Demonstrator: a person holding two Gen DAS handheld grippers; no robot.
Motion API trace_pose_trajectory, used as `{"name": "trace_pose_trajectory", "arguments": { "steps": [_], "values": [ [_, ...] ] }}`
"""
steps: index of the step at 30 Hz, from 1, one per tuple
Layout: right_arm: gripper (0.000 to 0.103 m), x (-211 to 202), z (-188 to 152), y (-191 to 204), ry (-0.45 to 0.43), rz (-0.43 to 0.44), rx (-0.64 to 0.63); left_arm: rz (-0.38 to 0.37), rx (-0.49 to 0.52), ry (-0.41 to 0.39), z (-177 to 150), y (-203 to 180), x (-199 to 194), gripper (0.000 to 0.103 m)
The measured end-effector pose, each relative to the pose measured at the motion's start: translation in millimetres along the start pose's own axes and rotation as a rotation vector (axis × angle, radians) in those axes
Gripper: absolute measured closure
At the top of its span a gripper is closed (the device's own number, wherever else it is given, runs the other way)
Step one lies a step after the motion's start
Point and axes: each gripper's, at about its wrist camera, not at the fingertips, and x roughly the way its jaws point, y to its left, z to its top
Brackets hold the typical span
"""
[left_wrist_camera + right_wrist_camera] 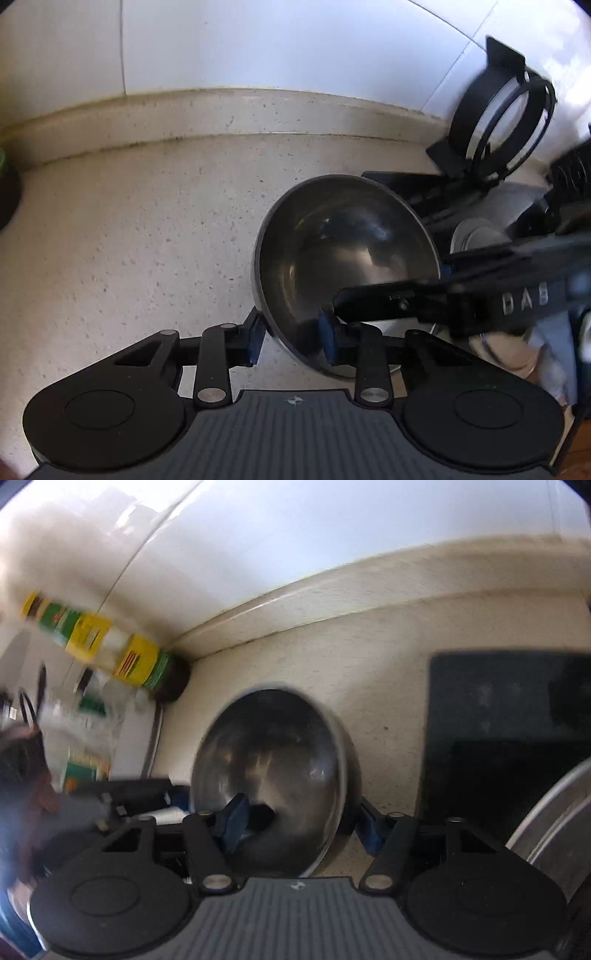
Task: Organize plates and bowls
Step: 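Grasp the single steel bowl's rim with the left gripper and lift it, then lower the held bowl onto the bowl stack and open the left gripper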
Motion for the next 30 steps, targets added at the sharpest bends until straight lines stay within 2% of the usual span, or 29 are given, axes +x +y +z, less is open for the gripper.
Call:
{"name": "trace_pose_trajectory", "arguments": {
  "steps": [2,5,7,11,14,18,21,24,25,26,27,28,30],
  "values": [
    [0.04,-12,0,6,-0.018,0.021,-0.021,0.02,-0.004,-0.007,2,-2,-6,0.066],
    [0.04,-40,-1,28,-0.066,0.04,-0.072,0.055,0.027,-0.06,0,-13,-28,0.066],
    [0.04,-69,-9,48,-0.102,0.053,-0.118,0.051,0.018,-0.1,-1,-18,-50,0.066],
    [0.04,-116,-50,92,-0.11,0.063,-0.189,0.039,0.039,-0.203,-12,-33,-112,0.063],
    [0.04,-133,-93,112,-0.068,0.073,-0.193,0.009,0.079,-0.262,-40,-50,-159,0.059],
    [0.04,-123,-134,120,-0.008,0.029,-0.156,-0.01,0.132,-0.255,-87,-69,-188,0.058],
    [0.033,-107,-153,126,-0.002,-0.078,-0.191,-0.018,0.131,-0.185,-118,-73,-182,0.059],
    [0.027,-109,-167,123,-0.018,-0.134,-0.198,0.06,0.151,-0.172,-139,-75,-169,0.058],
    [0.026,-112,-170,126,-0.027,-0.141,-0.191,0.089,0.171,-0.18,-146,-79,-169,0.054],
    [0.024,-117,-175,125,-0.05,-0.147,-0.181,0.11,0.186,-0.194,-152,-81,-170,0.045],
    [0.02,-123,-179,125,-0.079,-0.152,-0.171,0.129,0.197,-0.216,-157,-82,-174,0.041],
    [0.015,-128,-183,125,-0.106,-0.148,-0.17,0.149,0.208,-0.239,-162,-83,-179,0.031],
    [0.012,-131,-187,131,-0.14,-0.173,-0.187,0.175,0.215,-0.279,-168,-83,-188,0.022]
  ]
}}
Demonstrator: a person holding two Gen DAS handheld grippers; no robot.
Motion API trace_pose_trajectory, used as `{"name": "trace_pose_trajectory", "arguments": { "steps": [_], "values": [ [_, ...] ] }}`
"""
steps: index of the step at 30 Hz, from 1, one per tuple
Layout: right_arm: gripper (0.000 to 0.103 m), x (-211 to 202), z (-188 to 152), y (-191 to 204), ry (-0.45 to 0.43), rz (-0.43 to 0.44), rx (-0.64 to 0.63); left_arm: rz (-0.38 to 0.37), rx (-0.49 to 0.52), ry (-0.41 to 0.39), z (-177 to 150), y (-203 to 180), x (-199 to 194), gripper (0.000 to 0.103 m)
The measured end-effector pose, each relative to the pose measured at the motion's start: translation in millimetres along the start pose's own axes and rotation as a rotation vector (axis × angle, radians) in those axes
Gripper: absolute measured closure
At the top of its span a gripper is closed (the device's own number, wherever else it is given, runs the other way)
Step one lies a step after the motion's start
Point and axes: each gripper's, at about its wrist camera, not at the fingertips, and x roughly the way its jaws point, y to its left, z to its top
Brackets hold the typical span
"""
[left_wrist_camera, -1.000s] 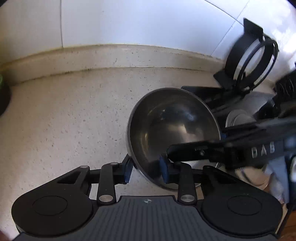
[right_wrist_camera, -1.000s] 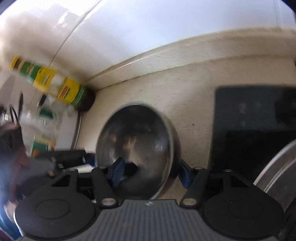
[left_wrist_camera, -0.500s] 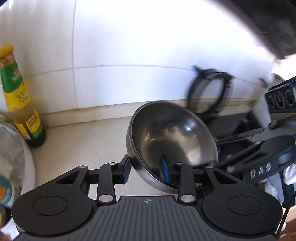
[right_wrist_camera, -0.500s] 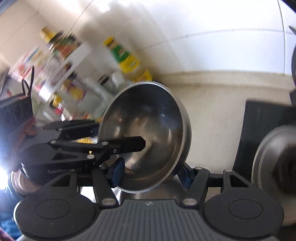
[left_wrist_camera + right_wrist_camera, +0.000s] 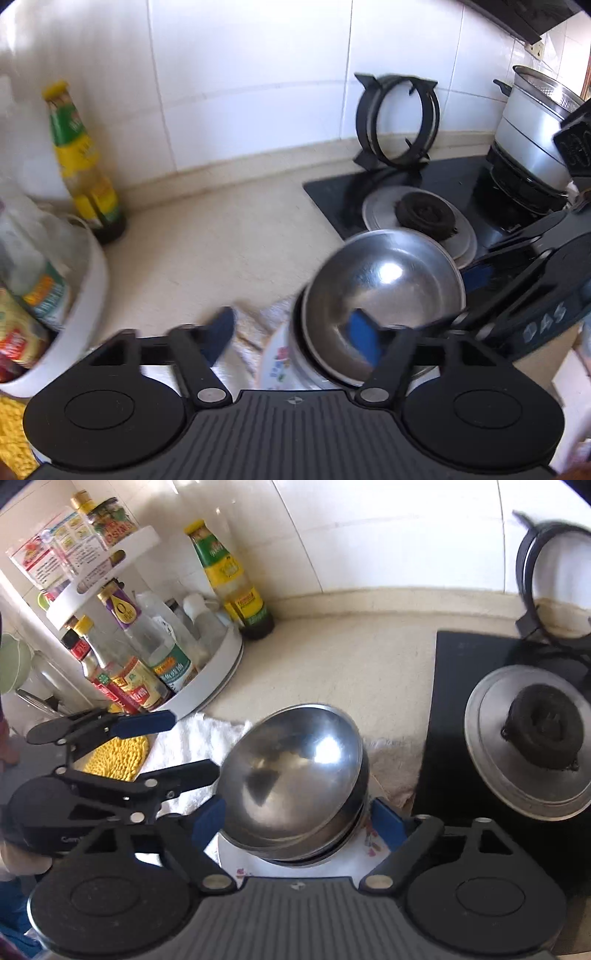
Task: Organize plates and bowls
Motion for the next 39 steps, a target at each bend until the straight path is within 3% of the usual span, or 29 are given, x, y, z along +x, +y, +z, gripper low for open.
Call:
{"name": "trace_pose_trajectory", "arguments": {
  "steps": [6,9,14,16,24,28,39],
  "values": [
    [0.011,-27,-15,29,-0.152,-0.048,-0.056,0.048,-0.026,-0.053,-13,-3,-18,0.017],
    [0.0,-41,-23,54,-0.251,-0.086,-0.145,0.074,-0.048,-0.081,-17,-1,-28,0.017],
    [0.0,-54,-36,81,-0.377,-0.098,-0.209,0.1,-0.102,-0.121,-25,10,-44,0.014],
    [0.0,-56,-39,86,-0.395,-0.089,-0.193,0.117,-0.131,-0.142,-29,16,-52,0.008],
    [0.0,-62,-56,103,-0.467,-0.04,-0.143,0.194,-0.171,-0.187,-44,23,-75,0.007],
    [0.0,-58,-64,104,-0.466,-0.029,-0.096,0.256,-0.19,-0.202,-55,24,-83,0.0],
    [0.0,-55,-85,105,-0.48,-0.124,-0.054,0.224,-0.31,-0.178,-79,31,-93,0.0]
  ]
}}
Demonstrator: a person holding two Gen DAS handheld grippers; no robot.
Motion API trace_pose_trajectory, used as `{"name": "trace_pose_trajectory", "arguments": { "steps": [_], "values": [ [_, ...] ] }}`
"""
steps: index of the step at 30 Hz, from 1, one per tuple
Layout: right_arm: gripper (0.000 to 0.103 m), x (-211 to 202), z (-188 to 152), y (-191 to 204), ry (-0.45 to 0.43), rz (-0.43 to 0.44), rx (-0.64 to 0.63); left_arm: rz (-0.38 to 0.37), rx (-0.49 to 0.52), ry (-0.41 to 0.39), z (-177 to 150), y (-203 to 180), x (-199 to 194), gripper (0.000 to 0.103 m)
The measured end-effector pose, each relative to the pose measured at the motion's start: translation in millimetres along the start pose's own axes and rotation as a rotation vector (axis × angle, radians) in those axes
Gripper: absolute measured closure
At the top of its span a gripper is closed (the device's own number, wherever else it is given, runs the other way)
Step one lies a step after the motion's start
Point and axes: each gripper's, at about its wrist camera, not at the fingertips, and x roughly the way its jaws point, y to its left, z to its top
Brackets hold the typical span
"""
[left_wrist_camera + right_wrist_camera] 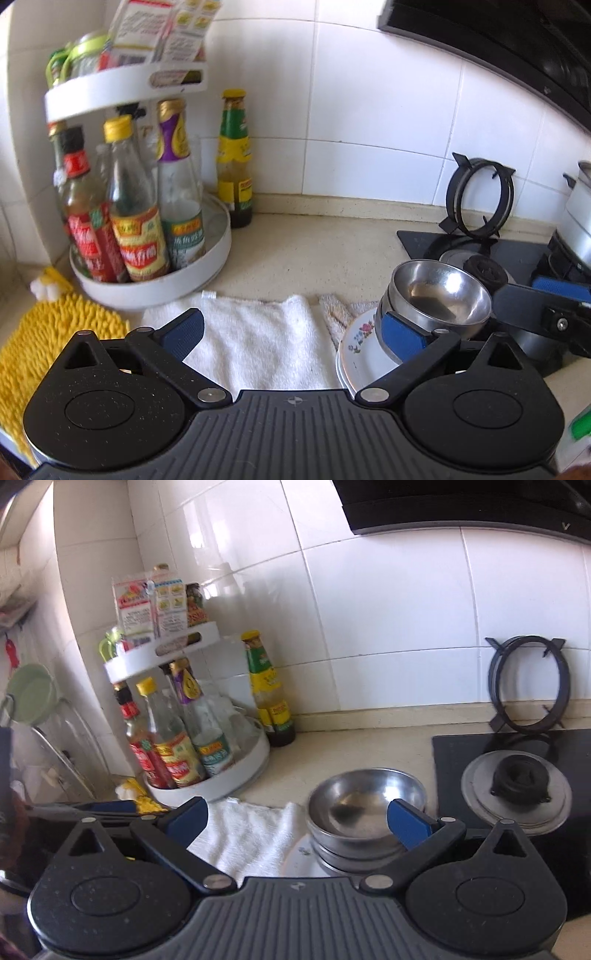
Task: Organize plates and bowls
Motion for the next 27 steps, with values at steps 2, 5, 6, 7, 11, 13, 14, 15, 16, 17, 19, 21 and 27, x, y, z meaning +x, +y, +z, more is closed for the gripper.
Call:
{"name": "trace_pose_trajectory", "arguments": {
  "steps": [2,5,6,7,11,13,14,15,16,17,19,21,27],
  "values": [
    [0.0,2,-2,-1,0.0,-0.014,0.0,0.002,-0.026,0.004,-3,2,-2,0.0],
    [0.0,4,-4,-3,0.019,0.006,0.007,0.013,-0.035,0.001,-7,1,-6,0.0],
    [0.0,4,-5,-2,0.028,0.011,-0.002,0.014,-0.04,-0.001,-9,2,-7,0.0],
    [0.0,3,-6,0,0.03,0.006,-0.014,0.013,-0.046,-0.004,-10,2,-9,0.0],
    [0.0,4,-5,-1,0.012,-0.016,-0.012,0.022,-0.066,-0.012,-12,7,-14,0.0],
    [0.0,8,-4,-1,0.014,-0.031,-0.019,0.029,-0.073,-0.021,-13,8,-17,0.0],
    [0.0,9,-4,-2,0.013,-0.036,-0.018,0.031,-0.073,-0.03,-14,7,-19,0.0],
    [0.0,11,-4,-2,0.016,-0.04,-0.019,0.027,-0.071,-0.037,-15,6,-20,0.0],
    [0.0,13,-5,-2,0.019,-0.045,-0.021,0.023,-0.071,-0.043,-15,5,-21,0.0],
    [0.0,13,-5,-2,0.018,-0.048,-0.02,0.02,-0.07,-0.045,-15,4,-22,0.0],
    [0.0,15,-5,-2,0.021,-0.041,-0.016,0.017,-0.071,-0.046,-15,3,-22,0.0],
    [0.0,15,-6,-1,0.02,-0.046,-0.02,0.015,-0.074,-0.046,-15,4,-21,0.0],
    [0.0,16,-6,2,0.016,-0.045,-0.013,0.027,-0.049,-0.066,-14,2,-22,0.0]
  ]
}}
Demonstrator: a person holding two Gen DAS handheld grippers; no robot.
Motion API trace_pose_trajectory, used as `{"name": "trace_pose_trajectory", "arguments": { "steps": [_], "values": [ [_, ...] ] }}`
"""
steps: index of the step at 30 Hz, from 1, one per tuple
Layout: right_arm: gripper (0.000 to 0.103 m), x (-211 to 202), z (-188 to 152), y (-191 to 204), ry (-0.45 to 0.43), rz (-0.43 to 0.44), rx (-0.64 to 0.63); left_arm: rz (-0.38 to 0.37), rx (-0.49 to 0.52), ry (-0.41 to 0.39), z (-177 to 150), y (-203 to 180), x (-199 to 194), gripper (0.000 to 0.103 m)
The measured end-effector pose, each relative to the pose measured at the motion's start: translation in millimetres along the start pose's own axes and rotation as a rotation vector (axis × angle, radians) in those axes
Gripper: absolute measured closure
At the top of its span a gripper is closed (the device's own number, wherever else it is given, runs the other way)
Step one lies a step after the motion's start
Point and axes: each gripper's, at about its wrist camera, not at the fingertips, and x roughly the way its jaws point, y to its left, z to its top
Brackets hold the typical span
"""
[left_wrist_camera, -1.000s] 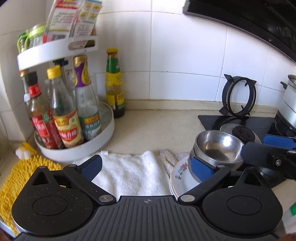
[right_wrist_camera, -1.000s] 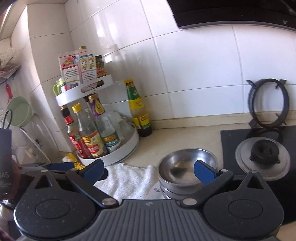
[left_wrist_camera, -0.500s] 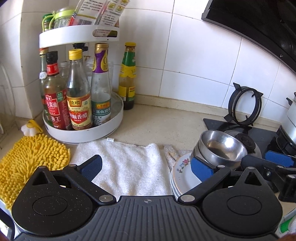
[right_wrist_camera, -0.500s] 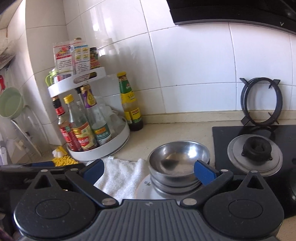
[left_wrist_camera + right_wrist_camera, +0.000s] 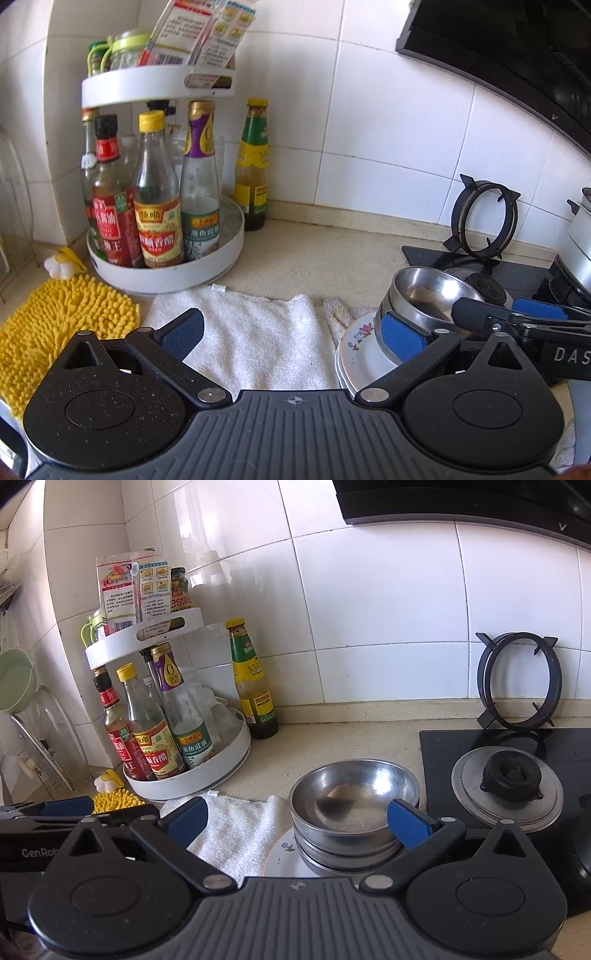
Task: Organize plates and bowls
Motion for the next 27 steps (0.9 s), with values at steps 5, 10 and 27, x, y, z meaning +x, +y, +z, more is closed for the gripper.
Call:
{"name": "trace_pose_trajectory", "arguments": {
  "steps": [5,10,27],
  "values": [
    [0.0,0.7,-2.1,3.7,0.0,-0.015,-0.006,0.005,0.002,0.007,0.9,1.5,1.2,0.0],
    [0.0,0.3,-4.7,5.5,0.007,-0.006,0.001,0.018,0.002,0.023,0.1,3.0,2.6,0.0],
    [0.0,-0.9,-6.2,8.0,0.017,-0.009,-0.003,0.026,0.011,0.035,-1.0,6.2,-0.5,0.0]
  ]
}}
